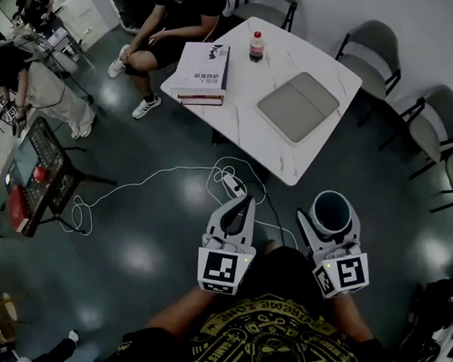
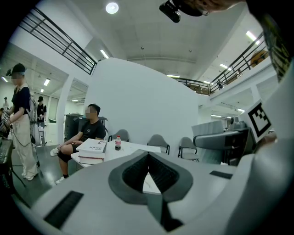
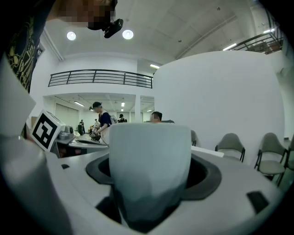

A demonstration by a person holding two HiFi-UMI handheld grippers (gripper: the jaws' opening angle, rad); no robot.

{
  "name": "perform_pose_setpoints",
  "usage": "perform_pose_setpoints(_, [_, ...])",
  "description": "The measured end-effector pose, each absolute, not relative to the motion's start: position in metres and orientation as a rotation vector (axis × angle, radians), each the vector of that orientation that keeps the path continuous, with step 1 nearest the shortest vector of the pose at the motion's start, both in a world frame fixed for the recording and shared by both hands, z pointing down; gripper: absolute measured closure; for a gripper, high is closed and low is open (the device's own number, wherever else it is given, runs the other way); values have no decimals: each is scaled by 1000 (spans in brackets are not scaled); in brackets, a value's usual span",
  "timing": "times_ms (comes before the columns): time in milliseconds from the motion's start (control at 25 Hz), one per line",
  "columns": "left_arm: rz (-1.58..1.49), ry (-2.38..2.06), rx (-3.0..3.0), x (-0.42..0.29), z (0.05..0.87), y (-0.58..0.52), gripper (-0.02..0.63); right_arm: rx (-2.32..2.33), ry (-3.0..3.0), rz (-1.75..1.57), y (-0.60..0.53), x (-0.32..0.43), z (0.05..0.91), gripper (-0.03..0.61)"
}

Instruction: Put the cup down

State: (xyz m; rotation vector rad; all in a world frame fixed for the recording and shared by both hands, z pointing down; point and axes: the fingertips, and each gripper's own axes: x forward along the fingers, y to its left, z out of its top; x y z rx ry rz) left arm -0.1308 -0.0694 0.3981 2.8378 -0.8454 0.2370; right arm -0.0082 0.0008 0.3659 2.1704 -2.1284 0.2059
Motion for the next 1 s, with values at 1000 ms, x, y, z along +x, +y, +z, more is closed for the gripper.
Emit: perform_pose_setpoints(1000, [220,-1126,2734,-75,402,-150,612,1939,-2362,150,-100,53,375,213])
